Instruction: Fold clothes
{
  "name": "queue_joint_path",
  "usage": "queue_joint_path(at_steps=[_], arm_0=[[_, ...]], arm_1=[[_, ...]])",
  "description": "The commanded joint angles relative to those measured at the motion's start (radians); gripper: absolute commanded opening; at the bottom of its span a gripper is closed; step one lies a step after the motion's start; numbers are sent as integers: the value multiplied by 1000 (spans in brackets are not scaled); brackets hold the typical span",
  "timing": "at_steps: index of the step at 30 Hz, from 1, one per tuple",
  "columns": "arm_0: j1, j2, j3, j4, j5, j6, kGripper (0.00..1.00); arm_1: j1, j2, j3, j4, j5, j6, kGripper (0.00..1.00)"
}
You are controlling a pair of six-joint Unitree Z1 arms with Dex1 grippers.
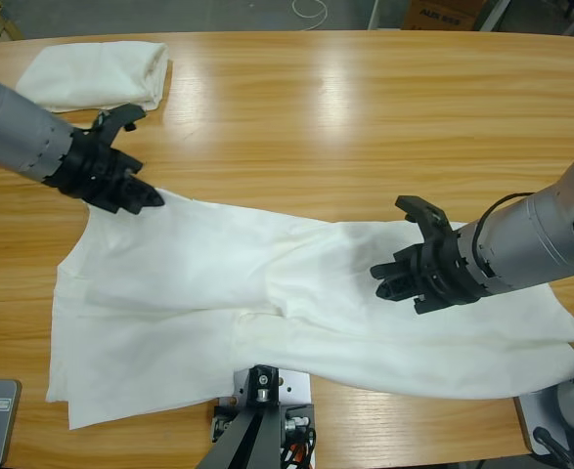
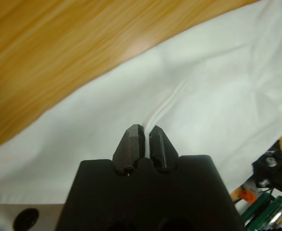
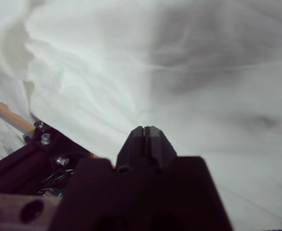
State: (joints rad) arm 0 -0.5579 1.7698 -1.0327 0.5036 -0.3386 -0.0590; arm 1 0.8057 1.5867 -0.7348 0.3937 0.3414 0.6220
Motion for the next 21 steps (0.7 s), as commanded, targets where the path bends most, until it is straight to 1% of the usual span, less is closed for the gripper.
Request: queue_joint_path(at_steps=[1, 4, 5, 6, 7, 9, 10, 11, 12, 13, 15, 16, 17, 18, 19, 20, 21], arm_0=[[35, 49, 87, -39, 16, -7, 0], [36, 74, 79, -79, 18, -27, 0], [36, 83, 77, -89, 22, -39, 136], [36, 87, 73, -90, 45, -50, 384], [36, 79, 73, -90, 77, -65, 489], [47, 40, 75, -94, 89, -71, 957], [57, 6, 79, -91, 107, -71, 995], [70, -34, 83, -76, 140, -76, 996], [88, -76, 86, -49, 179, -97, 996], [111, -120, 92, -23, 206, -119, 996], [138, -204, 94, 14, 213, -133, 996], [124, -239, 89, 31, 208, -129, 995], [84, -258, 82, 50, 196, -120, 986], [23, -262, 78, 70, 180, -109, 960], [-53, -260, 82, 85, 172, -97, 896], [-135, -252, 90, 89, 172, -92, 855], [-213, -239, 96, 87, 174, -90, 789]], arm_1=[[9, 36, 28, -13, 21, 13, 0], [9, 35, 28, -13, 24, 14, 0], [9, 35, 28, -13, 24, 15, 0], [9, 35, 28, -13, 24, 15, 0], [9, 35, 28, -13, 26, 15, 55], [9, 35, 28, -13, 30, 15, 525], [9, 31, 28, -13, 25, 17, 704], [10, 25, 28, -12, 14, 20, 838], [10, 14, 27, -10, -5, 27, 940], [10, -2, 26, -7, -30, 35, 977], [10, -40, 21, 22, -90, 41, 1000], [10, -60, 16, 46, -124, 41, 1000], [10, -79, 14, 67, -149, 41, 1000], [10, -94, 14, 85, -163, 43, 989], [10, -102, 14, 101, -175, 50, 909], [10, -104, 12, 118, -184, 59, 720], [10, -106, 11, 140, -200, 68, 455]])
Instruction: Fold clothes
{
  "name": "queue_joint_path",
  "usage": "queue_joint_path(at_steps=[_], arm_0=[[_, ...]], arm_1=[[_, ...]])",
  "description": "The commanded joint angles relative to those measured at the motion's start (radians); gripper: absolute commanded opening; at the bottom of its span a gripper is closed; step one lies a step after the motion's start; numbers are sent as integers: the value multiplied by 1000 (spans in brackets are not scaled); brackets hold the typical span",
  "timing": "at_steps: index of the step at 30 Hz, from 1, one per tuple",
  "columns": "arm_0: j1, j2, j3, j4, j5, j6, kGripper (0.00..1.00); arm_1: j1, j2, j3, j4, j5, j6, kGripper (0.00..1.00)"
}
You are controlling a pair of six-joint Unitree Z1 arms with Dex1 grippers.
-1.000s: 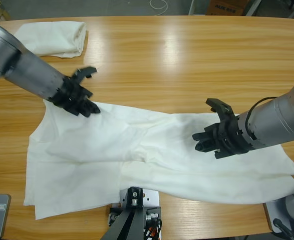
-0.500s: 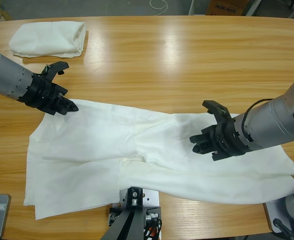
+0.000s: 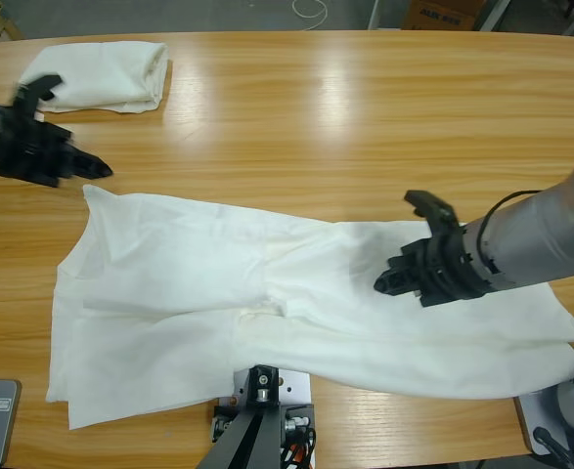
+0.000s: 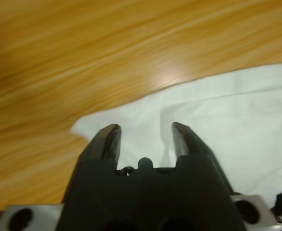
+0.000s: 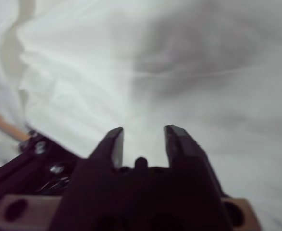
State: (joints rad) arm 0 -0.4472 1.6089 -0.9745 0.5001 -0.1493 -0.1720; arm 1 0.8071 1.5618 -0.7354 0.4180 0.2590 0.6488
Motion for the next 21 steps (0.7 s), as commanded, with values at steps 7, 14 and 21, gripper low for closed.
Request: queue_joint_path(at_steps=[7, 14, 21], arm_0=[[-494, -10, 47, 53, -16, 35, 0], [-505, 13, 106, 68, -10, -3, 0], [-527, 109, 124, 81, 44, -83, 0]], arm_1=[[-36, -150, 14, 185, -177, 32, 0], [-206, -178, 9, 224, -194, 11, 0], [-398, -105, 5, 232, -194, 12, 0]])
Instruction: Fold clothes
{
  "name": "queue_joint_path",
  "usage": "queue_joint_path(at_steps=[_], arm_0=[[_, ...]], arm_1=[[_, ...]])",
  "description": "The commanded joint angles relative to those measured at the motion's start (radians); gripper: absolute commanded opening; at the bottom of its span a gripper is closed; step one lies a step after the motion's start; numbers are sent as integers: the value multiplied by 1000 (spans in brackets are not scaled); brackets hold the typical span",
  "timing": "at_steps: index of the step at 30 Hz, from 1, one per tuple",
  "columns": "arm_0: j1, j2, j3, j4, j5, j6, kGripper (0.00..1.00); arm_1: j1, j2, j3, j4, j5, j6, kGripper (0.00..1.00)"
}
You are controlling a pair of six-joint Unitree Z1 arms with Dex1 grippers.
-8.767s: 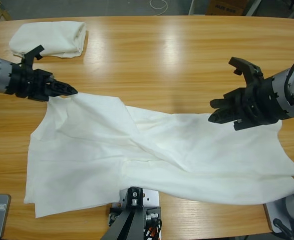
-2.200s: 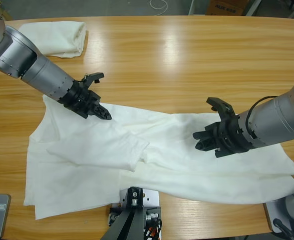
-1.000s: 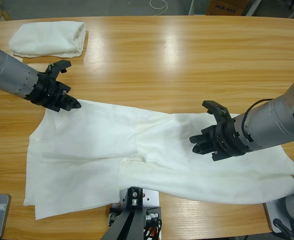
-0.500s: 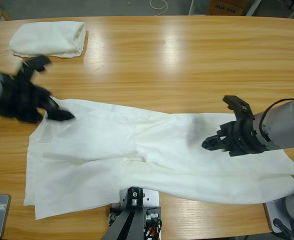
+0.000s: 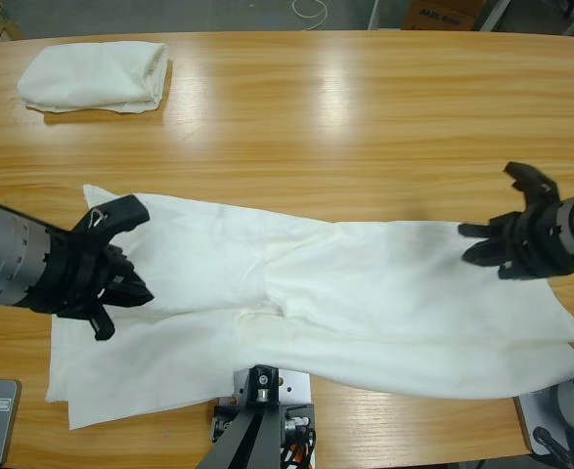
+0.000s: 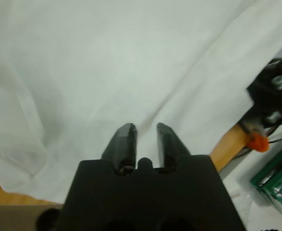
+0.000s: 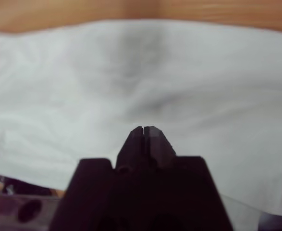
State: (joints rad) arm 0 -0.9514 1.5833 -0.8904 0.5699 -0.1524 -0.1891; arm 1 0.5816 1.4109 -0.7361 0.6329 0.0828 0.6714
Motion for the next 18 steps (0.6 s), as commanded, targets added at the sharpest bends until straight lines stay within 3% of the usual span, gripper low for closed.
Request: queue_joint_path(at_steps=[1, 4, 11, 18], arm_0=[[-22, 149, 33, 11, 47, -74, 0], [-22, 159, 34, 22, 43, -112, 0], [-22, 151, 40, 82, 16, -200, 0], [-22, 183, 38, 87, 11, -219, 0]], arm_1=[[-210, 76, -1, 17, -9, -11, 0], [-271, 147, -14, 18, 20, -33, 0], [-284, 298, -14, 15, 45, -5, 0], [-381, 368, -21, -134, 7, -116, 0]])
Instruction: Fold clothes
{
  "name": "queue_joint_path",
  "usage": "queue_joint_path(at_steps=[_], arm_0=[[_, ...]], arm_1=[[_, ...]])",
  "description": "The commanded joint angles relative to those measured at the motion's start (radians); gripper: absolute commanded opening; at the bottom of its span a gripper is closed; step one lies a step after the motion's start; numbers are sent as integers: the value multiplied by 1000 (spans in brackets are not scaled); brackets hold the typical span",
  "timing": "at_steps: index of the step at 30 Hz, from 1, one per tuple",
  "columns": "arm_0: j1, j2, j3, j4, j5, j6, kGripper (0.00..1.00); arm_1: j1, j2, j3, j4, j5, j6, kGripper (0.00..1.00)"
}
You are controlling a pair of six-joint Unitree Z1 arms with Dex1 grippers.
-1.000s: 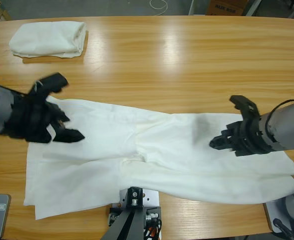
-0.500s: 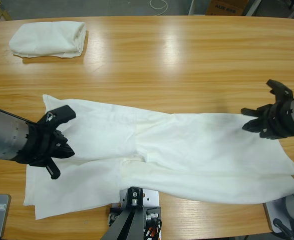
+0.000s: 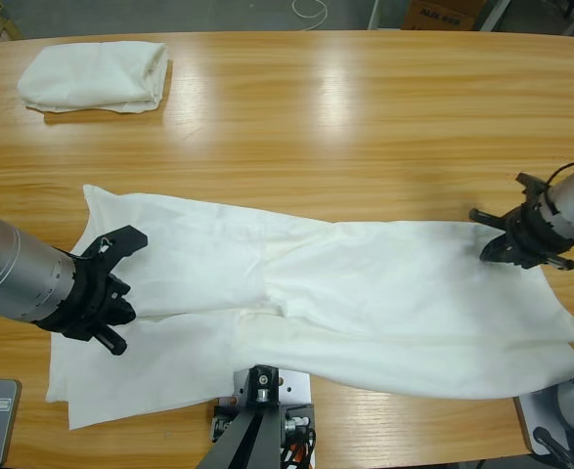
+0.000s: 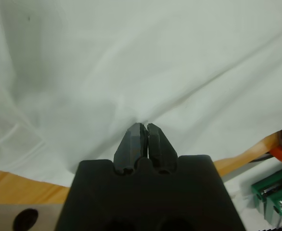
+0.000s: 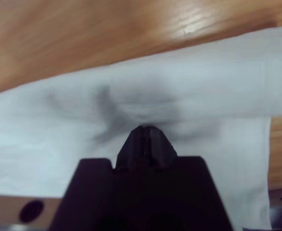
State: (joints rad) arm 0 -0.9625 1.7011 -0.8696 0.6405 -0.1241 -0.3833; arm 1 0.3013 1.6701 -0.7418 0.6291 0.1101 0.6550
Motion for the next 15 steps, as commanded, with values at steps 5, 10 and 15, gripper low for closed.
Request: queue_joint_path(at_steps=[5, 10, 15], arm_0=[[2, 119, -6, 10, -15, -23, 0], [61, 167, -44, 8, -14, -3, 0], [111, 183, -41, 10, -14, 14, 0]], arm_1=[[-165, 180, -77, -165, -14, -247, 0], [-172, 249, -185, -188, 53, -369, 0], [-174, 284, -262, -189, 88, -462, 0]])
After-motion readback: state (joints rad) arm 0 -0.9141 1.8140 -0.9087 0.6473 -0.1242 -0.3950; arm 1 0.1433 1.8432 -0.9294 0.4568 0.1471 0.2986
